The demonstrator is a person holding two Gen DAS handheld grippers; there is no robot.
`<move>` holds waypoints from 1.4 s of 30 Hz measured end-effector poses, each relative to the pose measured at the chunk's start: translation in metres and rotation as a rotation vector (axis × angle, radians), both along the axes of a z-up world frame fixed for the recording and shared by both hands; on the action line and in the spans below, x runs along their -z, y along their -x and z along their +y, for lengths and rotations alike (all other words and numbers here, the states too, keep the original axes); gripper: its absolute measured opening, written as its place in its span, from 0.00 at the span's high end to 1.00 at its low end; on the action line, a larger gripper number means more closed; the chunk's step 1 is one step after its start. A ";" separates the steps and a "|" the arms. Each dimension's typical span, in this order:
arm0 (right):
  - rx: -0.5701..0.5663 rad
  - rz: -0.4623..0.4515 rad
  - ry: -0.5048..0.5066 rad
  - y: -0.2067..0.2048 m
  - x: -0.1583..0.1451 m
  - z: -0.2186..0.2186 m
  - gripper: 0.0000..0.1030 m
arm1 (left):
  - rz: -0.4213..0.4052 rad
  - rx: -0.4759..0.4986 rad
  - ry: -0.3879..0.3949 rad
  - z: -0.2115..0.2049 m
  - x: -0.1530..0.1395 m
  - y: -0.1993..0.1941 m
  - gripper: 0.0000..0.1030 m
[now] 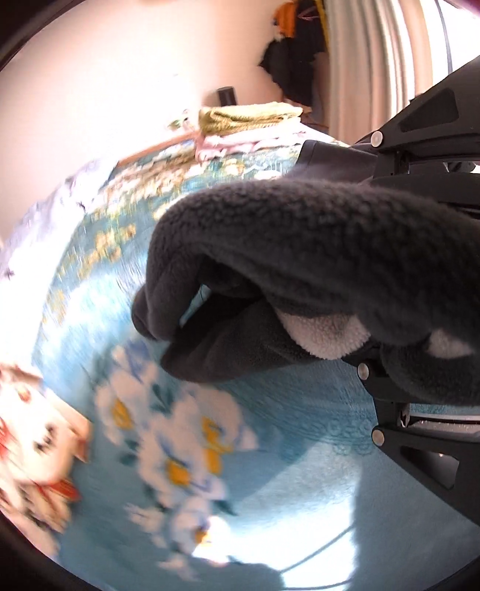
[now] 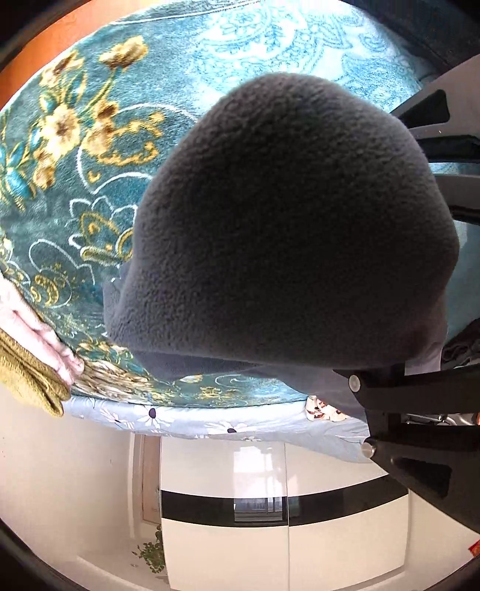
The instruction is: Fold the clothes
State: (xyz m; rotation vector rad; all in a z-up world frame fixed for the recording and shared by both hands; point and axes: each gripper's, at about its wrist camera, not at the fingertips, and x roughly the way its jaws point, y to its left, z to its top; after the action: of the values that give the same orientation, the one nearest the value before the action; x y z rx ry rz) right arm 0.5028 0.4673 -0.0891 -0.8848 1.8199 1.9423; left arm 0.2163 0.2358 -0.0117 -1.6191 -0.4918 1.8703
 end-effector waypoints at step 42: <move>-1.047 0.242 -0.196 0.300 -0.155 -0.431 0.59 | 0.442 -0.763 -0.088 -0.603 -0.106 -0.004 0.62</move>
State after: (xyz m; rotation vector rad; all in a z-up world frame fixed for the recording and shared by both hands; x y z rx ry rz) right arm 0.2030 0.0362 0.0659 -1.8324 1.2995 2.8505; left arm 0.2206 -0.3672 0.0942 -0.9560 -1.0717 2.6117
